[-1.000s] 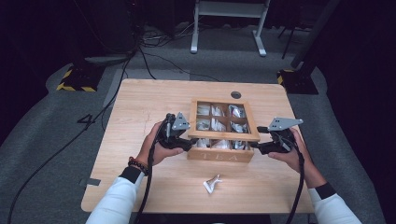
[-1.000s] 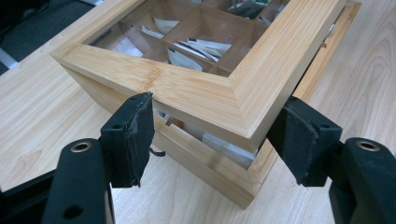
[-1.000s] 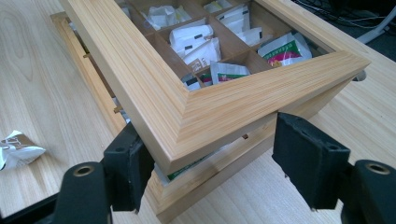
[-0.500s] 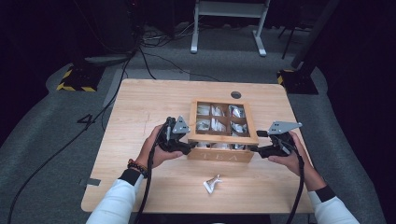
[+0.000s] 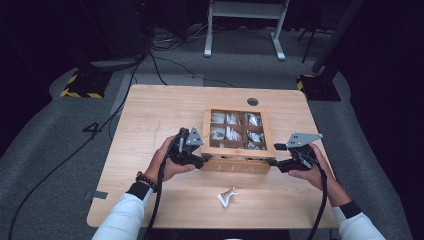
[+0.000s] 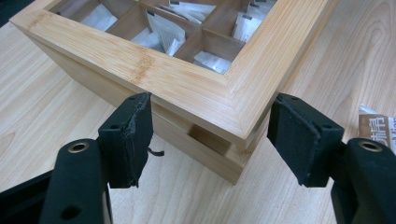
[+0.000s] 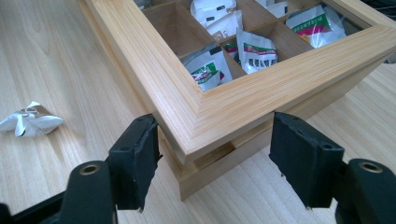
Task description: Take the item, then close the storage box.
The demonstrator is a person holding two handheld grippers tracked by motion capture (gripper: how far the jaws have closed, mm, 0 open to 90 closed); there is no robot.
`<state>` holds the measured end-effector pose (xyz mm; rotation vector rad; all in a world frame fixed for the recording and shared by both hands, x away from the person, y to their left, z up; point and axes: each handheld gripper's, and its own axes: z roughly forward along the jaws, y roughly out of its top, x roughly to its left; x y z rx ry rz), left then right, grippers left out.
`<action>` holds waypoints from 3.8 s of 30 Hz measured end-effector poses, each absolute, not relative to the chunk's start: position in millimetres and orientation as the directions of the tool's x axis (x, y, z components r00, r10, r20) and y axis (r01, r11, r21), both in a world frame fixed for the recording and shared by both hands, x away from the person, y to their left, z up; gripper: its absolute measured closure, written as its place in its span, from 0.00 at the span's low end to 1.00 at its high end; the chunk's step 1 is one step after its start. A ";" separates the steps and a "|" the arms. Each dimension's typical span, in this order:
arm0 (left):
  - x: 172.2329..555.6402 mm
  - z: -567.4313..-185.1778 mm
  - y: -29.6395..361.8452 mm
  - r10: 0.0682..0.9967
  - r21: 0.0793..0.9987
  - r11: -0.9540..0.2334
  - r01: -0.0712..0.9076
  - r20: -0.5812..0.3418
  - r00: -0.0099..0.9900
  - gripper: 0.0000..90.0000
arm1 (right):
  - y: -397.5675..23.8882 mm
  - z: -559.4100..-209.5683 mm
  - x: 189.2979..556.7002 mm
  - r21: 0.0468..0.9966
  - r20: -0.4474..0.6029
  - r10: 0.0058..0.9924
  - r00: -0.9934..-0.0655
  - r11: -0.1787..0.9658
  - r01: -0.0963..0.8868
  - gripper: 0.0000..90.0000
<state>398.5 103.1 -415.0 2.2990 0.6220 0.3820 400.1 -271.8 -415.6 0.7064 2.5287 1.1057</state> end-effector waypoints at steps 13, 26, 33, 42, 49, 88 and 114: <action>396.8 -418.7 107.7 0.556 0.733 -0.583 0.350 0.046 0.830 0.38 | -274.9 -421.7 396.2 0.750 -0.036 0.526 -0.850 0.576 0.324 0.45; 395.0 -425.3 103.2 0.542 0.719 -0.604 0.345 0.054 0.839 0.39 | -275.2 -423.0 392.3 0.762 -0.057 0.529 -0.847 0.571 0.306 0.54; 393.6 -420.2 108.6 0.553 0.726 -0.602 0.334 0.077 0.830 0.37 | -274.3 -422.2 392.7 0.759 -0.060 0.525 -0.849 0.577 0.303 0.48; 387.0 -414.9 119.9 0.555 0.728 -0.612 0.307 0.119 0.823 0.31 | -276.4 -416.0 393.0 0.764 -0.071 0.523 -0.849 0.576 0.291 0.41; 380.1 -413.5 129.9 0.585 0.730 -0.606 0.316 0.140 0.799 0.24 | -283.8 -413.7 389.2 0.769 -0.097 0.541 -0.835 0.574 0.282 0.35; 339.1 -449.5 194.1 0.663 0.654 -0.654 0.381 0.253 0.704 0.21 | -353.3 -449.9 356.3 0.718 -0.139 0.676 -0.724 0.572 0.396 0.30; 324.6 -487.0 232.8 0.692 0.643 -0.606 0.469 0.134 0.710 0.20 | -389.7 -492.1 329.0 0.728 -0.007 0.764 -0.645 0.446 0.521 0.29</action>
